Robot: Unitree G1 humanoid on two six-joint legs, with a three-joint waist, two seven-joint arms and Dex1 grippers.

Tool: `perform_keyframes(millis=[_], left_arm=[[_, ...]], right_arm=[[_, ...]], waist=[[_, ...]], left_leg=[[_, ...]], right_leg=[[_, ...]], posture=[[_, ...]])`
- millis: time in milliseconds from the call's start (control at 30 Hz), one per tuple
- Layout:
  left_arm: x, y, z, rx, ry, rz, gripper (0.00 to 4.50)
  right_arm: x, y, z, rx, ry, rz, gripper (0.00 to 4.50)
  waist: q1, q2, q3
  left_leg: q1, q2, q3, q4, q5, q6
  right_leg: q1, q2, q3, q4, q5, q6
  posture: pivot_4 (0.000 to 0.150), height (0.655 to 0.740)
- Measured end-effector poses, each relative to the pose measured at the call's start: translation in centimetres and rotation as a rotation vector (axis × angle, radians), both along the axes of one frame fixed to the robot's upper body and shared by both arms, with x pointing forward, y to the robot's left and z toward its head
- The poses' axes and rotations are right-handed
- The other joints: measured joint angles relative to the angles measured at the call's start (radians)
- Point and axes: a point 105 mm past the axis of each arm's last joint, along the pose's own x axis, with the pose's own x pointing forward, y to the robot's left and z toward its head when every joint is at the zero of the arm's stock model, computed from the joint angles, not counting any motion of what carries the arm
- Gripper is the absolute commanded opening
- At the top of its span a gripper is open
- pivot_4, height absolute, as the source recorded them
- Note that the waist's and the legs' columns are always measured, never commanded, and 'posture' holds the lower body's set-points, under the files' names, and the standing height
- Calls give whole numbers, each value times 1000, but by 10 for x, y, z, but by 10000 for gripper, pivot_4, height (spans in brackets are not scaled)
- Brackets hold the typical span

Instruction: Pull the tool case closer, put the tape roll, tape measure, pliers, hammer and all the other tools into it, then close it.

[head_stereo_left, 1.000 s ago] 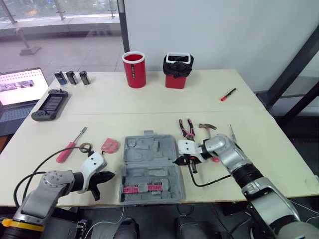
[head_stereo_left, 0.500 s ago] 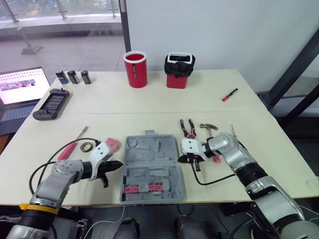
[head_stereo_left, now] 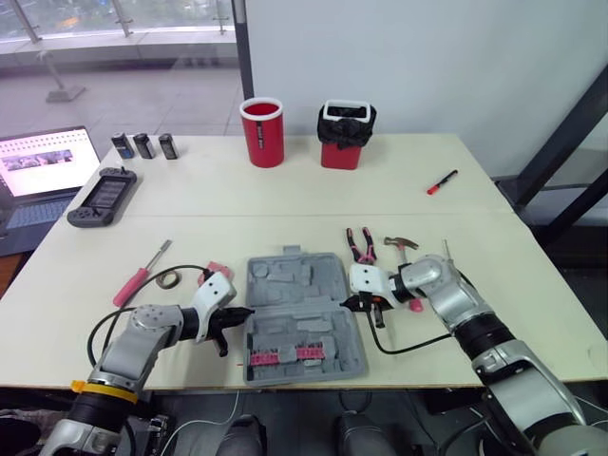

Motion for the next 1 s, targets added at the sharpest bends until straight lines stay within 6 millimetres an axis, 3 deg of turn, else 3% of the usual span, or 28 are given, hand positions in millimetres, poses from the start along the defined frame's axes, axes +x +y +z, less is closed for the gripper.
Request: perform_keyframes(millis=[233,1000], left_arm=[[19,4,9,22,-60,40,0],[19,12,2,34,-49,40,0]], right_arm=[[5,3,2,-12,-14,20,1021],[9,-6,6,-67,-58,40,1021]], waist=[[-3,0,0],[3,0,0]], left_leg=[[0,0,0,0,0,0],[-2,0,0,0,0,0]], right_leg=[[0,0,0,0,0,1],[-2,0,0,0,0,0]], posture=[[1500,7400],[1500,7400]])
